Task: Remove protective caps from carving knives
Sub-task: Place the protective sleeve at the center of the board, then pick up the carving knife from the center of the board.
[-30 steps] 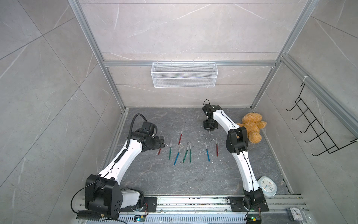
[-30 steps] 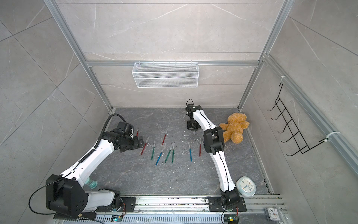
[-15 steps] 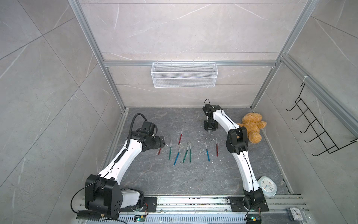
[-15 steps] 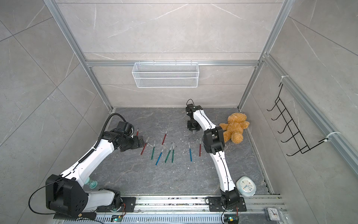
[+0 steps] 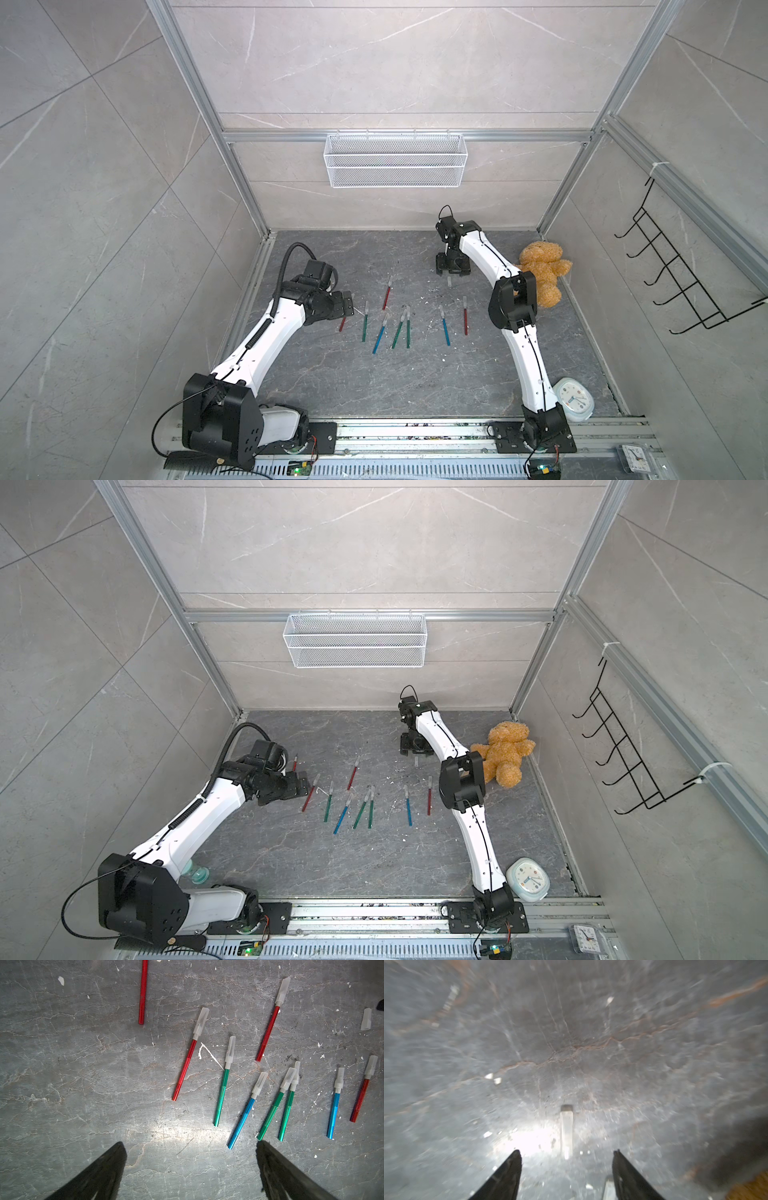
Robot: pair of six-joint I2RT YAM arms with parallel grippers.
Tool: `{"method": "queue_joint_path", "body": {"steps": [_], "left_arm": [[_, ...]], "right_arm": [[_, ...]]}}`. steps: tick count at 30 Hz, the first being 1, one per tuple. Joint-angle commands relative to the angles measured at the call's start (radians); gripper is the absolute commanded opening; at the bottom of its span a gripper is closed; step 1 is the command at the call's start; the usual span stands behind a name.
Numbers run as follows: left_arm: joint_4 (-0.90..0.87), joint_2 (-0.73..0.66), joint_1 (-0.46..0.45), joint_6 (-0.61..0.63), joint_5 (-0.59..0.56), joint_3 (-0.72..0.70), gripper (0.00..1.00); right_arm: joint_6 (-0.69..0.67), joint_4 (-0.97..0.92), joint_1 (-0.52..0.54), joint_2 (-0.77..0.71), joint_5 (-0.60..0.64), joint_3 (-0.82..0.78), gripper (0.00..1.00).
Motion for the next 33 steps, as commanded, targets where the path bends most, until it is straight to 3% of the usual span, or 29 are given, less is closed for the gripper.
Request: {"method": "queue_joint_path", "body": {"steps": [1,4,10,13,18,25,33], "left_arm": [[-0.028,0.012,-0.009,0.017,0.002,0.032,0.99],[-0.034,0.031,-0.020,0.017,-0.006,0.030,0.99],[-0.060,0.121,-0.036,0.013,-0.028,0.046,0.97],[-0.070,0.172,-0.035,0.019,-0.050,0.064,0.96],[-0.086,0.276,-0.036,0.033,-0.097,0.111,0.92],[-0.093,0.426,-0.036,0.020,-0.093,0.167,0.80],[-0.102,0.552,-0.036,0.027,-0.119,0.232,0.65]], "right_arm": [[0.019,0.001,0.029,-0.158,0.041,-0.015,0.75],[0.029,0.093,0.064,-0.299,0.034,-0.143,0.82],[0.061,0.457,0.125,-0.685,-0.086,-0.621,1.00],[0.074,0.589,0.144,-0.826,-0.179,-0.816,1.00],[0.059,0.764,0.217,-1.000,-0.206,-1.073,1.00],[0.053,0.993,0.265,-1.114,-0.288,-1.310,1.00],[0.035,1.083,0.302,-1.141,-0.305,-1.383,1.00]]}}
